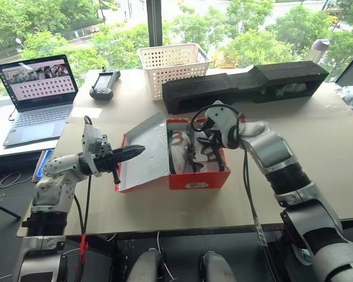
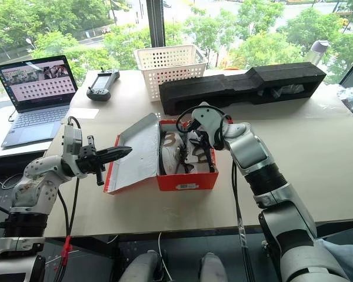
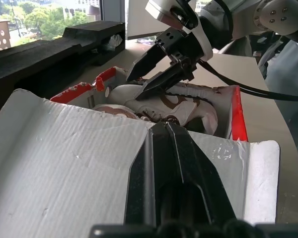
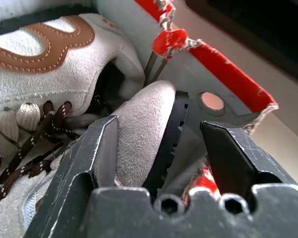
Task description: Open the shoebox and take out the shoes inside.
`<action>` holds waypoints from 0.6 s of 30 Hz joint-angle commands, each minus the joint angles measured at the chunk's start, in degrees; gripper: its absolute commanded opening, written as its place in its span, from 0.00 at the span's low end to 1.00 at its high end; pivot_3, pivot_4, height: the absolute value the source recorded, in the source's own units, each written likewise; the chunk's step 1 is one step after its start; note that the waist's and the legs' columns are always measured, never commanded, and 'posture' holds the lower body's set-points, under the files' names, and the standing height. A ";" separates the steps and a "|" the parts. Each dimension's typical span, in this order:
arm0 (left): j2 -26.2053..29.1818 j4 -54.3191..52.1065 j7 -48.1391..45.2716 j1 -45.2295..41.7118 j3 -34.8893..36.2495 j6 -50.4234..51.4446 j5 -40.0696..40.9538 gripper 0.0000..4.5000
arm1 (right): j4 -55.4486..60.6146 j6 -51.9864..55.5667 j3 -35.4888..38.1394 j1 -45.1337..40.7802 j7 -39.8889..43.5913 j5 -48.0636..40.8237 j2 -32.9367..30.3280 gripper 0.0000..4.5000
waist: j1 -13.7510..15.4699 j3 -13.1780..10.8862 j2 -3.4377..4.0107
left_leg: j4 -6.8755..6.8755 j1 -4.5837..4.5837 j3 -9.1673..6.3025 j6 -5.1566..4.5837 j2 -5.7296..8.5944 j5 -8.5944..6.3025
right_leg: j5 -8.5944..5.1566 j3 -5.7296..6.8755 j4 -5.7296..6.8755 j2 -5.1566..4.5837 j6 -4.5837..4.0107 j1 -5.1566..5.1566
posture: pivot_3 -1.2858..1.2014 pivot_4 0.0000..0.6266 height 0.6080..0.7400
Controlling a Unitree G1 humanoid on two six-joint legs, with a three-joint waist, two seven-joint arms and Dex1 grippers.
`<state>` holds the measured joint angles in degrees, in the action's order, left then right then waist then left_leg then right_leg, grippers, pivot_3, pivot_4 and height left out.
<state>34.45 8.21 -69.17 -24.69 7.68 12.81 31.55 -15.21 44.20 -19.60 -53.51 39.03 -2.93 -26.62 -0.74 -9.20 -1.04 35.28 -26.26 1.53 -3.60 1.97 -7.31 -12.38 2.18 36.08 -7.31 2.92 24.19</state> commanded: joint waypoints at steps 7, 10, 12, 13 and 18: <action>0.73 -2.00 0.47 -0.22 0.74 -0.46 -0.07 0.00 | -1.51 1.38 2.40 0.28 -0.15 0.44 1.00 0.18 | -0.03 0.00 0.00 | 0.00 0.00 0.00 0.09 0.00 -0.05 | 0.00 0.00 0.01 0.00 0.00 0.00 | 0.52 0.24 0.93; 0.86 -1.90 0.36 -0.33 0.70 -0.41 -0.07 0.00 | -1.39 2.39 3.32 0.04 -0.56 0.20 1.42 0.11 | -0.06 0.00 0.00 | 0.00 0.00 0.00 0.08 0.00 -0.05 | 0.00 0.00 0.01 0.00 0.00 0.01 | 0.52 0.24 0.93; 0.94 -1.84 0.22 -0.38 0.64 -0.36 -0.07 0.00 | -1.08 3.41 4.47 -0.32 -0.98 -0.14 1.61 0.11 | -0.06 0.00 0.00 | 0.00 0.00 0.00 0.07 0.00 -0.04 | 0.00 -0.01 0.01 0.00 0.00 0.00 | 0.52 0.24 0.93; 1.00 -1.82 0.13 -0.39 0.58 -0.40 -0.14 0.00 | -0.85 4.06 5.20 -0.59 -1.31 -0.36 1.68 0.11 | -0.05 0.00 0.00 | 0.00 0.00 0.00 0.07 0.00 -0.04 | 0.00 -0.01 0.01 0.00 0.00 0.00 | 0.52 0.24 0.93; 1.06 -1.44 0.07 -0.73 0.61 -0.43 -0.18 0.00 | 1.75 8.07 9.32 -2.22 -2.70 -2.14 2.19 0.11 | 0.07 0.00 0.00 | 0.00 0.00 0.00 0.08 0.01 -0.04 | 0.00 0.00 0.01 0.00 0.00 0.01 | 0.52 0.24 0.93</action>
<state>34.63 8.20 -68.87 -24.68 7.68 12.80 31.54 -16.25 50.38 -13.06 -53.49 36.96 -3.70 -24.15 -0.67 -9.20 -1.03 35.28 -26.27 1.53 -3.52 1.98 -7.36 -12.37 2.18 36.09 -7.31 2.92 24.20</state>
